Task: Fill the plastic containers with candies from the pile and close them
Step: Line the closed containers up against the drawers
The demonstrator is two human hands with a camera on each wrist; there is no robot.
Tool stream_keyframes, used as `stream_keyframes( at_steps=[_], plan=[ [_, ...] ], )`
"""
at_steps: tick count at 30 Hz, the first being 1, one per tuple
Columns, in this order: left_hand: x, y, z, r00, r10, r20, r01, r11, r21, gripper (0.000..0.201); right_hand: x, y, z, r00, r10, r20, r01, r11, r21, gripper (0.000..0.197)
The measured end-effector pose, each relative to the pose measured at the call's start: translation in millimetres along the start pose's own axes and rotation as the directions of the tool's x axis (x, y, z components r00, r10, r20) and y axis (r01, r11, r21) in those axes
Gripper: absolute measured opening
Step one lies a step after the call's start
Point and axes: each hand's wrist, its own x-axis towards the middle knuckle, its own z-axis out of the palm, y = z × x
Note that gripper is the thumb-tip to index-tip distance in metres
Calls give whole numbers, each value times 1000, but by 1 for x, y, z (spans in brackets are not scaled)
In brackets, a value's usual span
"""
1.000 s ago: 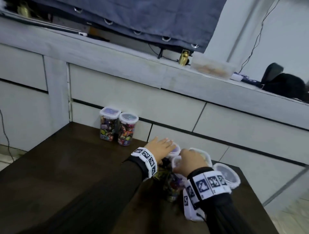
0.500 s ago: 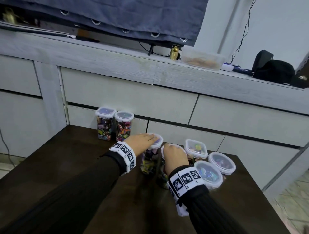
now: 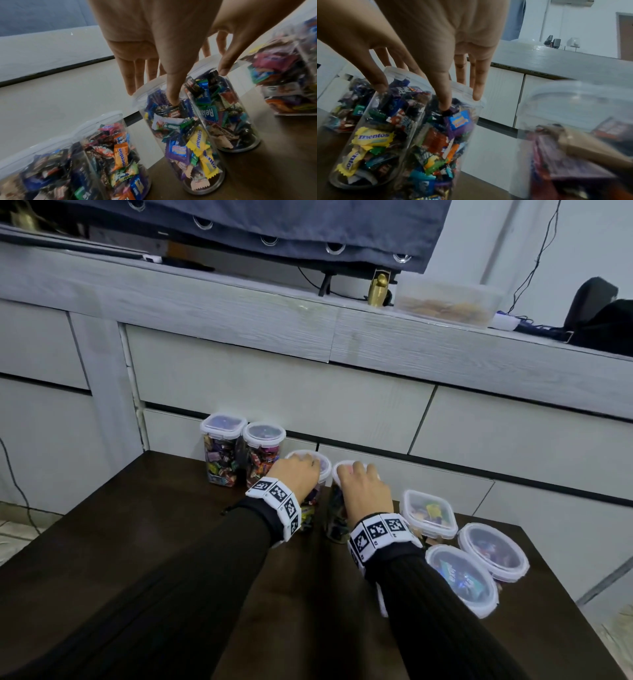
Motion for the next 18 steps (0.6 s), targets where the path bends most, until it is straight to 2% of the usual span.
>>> stream_keyframes(
  at_steps=[6,10,15,18],
  plan=[
    [44,-13,11,999,-42,-9,43,998,44,50,47,7,15,999,-11,-50,8,999,-51,33],
    [65,-24,23,998,-60,-31,61,998,30,49,71,9,20,998,-43,-47,41,999,-24,34],
    [77,-27,32,993,-77,-89,80,996,29,43,86,8,24,997,-62,-41,60,998,-31,36],
    [75,-29,34,995,-72,-65,74,996,41,49,85,8,23,998,-57,-31,56,998,-26,36]
  ],
)
